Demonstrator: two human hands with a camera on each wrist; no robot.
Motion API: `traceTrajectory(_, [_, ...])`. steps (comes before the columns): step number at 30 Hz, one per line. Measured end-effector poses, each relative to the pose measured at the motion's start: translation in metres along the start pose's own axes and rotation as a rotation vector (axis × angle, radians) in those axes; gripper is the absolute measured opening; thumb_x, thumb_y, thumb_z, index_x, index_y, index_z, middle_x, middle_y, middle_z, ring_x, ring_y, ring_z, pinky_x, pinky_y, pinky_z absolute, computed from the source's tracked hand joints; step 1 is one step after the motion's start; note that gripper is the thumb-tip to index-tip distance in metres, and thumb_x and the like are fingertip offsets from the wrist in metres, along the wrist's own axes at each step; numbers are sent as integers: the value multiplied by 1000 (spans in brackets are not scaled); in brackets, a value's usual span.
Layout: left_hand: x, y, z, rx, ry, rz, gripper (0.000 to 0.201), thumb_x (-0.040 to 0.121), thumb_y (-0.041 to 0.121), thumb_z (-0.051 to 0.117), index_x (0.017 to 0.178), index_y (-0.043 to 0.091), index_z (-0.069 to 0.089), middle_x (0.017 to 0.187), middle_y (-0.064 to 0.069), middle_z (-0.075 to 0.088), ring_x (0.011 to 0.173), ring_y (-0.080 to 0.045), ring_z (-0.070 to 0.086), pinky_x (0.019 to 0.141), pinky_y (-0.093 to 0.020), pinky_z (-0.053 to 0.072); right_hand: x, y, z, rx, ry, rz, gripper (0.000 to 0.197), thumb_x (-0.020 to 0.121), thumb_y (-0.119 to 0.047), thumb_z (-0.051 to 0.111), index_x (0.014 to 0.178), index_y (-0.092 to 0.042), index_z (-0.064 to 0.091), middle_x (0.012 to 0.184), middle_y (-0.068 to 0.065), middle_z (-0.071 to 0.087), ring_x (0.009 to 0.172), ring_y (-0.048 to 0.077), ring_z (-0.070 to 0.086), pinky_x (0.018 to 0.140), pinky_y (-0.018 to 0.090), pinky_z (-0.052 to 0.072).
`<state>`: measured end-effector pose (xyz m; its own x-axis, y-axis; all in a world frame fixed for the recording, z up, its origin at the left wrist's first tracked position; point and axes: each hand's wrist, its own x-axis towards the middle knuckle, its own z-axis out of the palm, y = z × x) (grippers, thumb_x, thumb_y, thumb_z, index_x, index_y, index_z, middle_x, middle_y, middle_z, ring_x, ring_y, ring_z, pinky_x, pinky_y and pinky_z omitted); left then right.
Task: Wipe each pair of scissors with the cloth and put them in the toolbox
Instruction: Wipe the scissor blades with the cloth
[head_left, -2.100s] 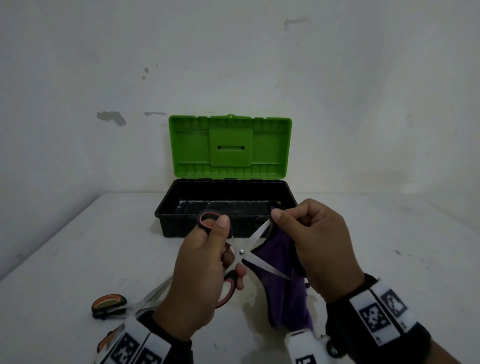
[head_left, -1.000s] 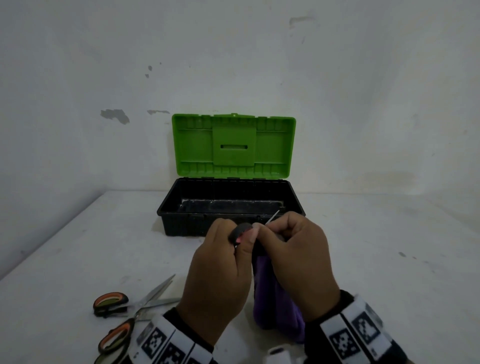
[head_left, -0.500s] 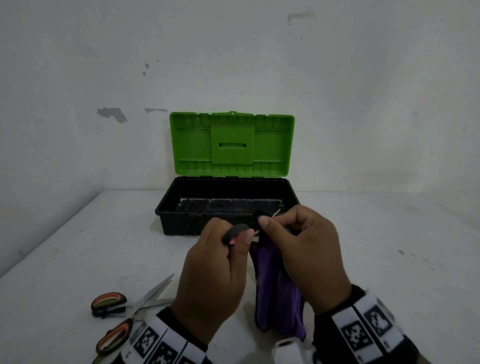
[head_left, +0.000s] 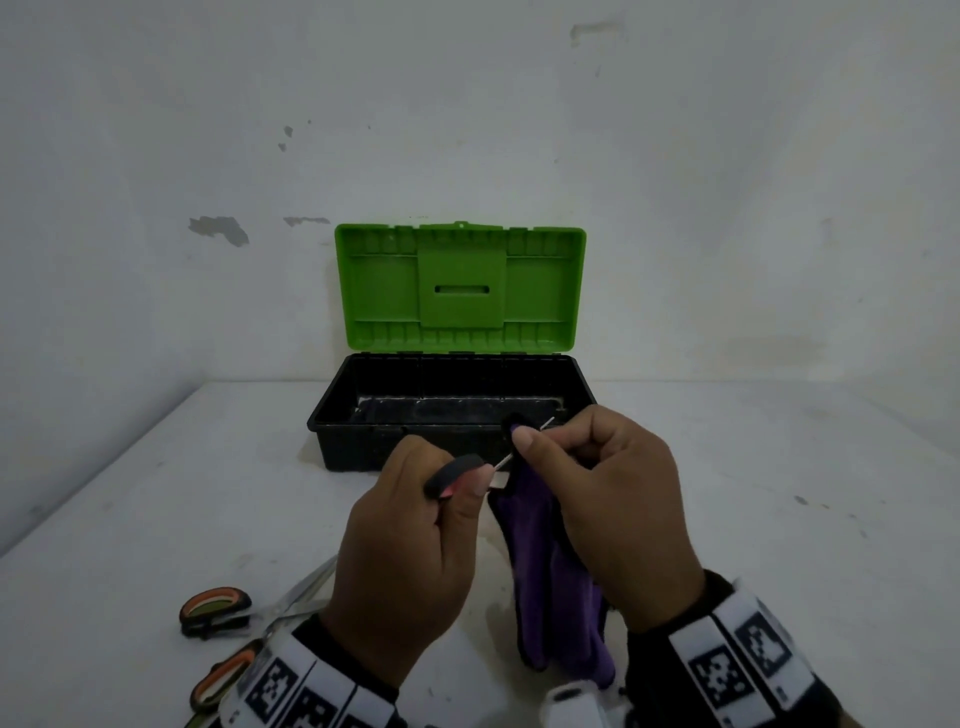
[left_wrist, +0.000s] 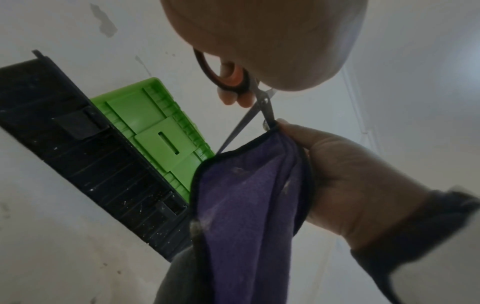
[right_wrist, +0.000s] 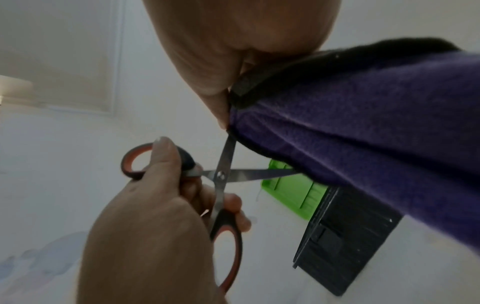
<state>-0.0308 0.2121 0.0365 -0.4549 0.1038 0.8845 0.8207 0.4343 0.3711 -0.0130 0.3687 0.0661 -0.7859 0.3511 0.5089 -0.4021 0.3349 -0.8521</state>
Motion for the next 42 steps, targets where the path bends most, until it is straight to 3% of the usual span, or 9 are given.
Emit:
traceTrajectory(4, [1, 2, 1, 7, 2, -6, 31, 102, 38, 40, 83, 15, 48, 70, 2, 46, 57, -13, 46, 52, -25, 42, 6, 5, -2, -11, 73, -1, 25, 79, -29, 82, 63, -18, 66, 55, -5, 66, 48, 4, 54, 51, 17, 42])
traceTrajectory(9, [1, 1, 0, 4, -8, 25, 27, 102, 39, 39, 86, 18, 47, 70, 1, 48, 58, -12, 47, 53, -26, 43, -2, 4, 3, 59, 24, -1, 23, 79, -26, 83, 66, -14, 67, 60, 3, 70, 52, 12, 61, 51, 23, 47])
traceTrajectory(14, [5, 4, -1, -12, 0, -45, 37, 100, 38, 41, 79, 10, 54, 66, 0, 49, 56, -13, 49, 51, -26, 42, 21, 9, -11, 68, 108, 17, 26, 80, -24, 82, 62, -15, 66, 56, 6, 66, 49, 8, 53, 49, 22, 43])
traceTrajectory(17, [18, 7, -3, -125, 13, -298, 36, 99, 42, 43, 75, 16, 50, 57, 1, 50, 50, -17, 56, 48, -38, 50, 32, 15, -23, 142, 110, 63, 23, 80, -27, 82, 67, -14, 67, 68, 25, 67, 56, 20, 54, 56, 34, 46])
traceTrajectory(22, [44, -2, -10, -551, 40, -969, 35, 100, 37, 48, 80, 8, 50, 49, -1, 44, 46, -24, 52, 45, -35, 48, 28, 13, -23, 213, -94, 44, 15, 79, -13, 80, 71, -15, 68, 58, -1, 68, 52, 10, 58, 50, 21, 46])
traceTrajectory(25, [50, -4, -12, -682, 17, -1120, 36, 100, 39, 49, 80, 9, 50, 54, -2, 41, 46, -24, 50, 43, -30, 45, 20, 16, -12, 213, -166, 55, 16, 77, -13, 82, 70, -16, 68, 62, 11, 67, 60, 18, 58, 59, 29, 48])
traceTrajectory(31, [45, 2, -9, -744, -82, -1232, 38, 98, 44, 51, 82, 10, 49, 60, -4, 40, 43, -22, 51, 40, -26, 43, 8, 13, -2, 237, -356, 114, 14, 77, -13, 81, 76, -9, 67, 66, 7, 71, 61, 13, 63, 57, 21, 50])
traceTrajectory(35, [42, 3, -7, -748, -138, -1225, 35, 98, 42, 51, 83, 11, 52, 61, -3, 38, 45, -22, 49, 40, -27, 42, 9, 7, -6, 248, -446, 213, 15, 75, -9, 82, 78, -8, 67, 75, 17, 75, 70, 23, 70, 65, 30, 56])
traceTrajectory(42, [42, 10, -3, -754, -166, -1227, 34, 98, 43, 51, 92, 10, 54, 57, 0, 38, 45, -20, 50, 42, -28, 41, 5, 2, -3, 201, -322, 184, 17, 75, -9, 84, 72, -6, 67, 69, 13, 75, 62, 19, 69, 61, 30, 56])
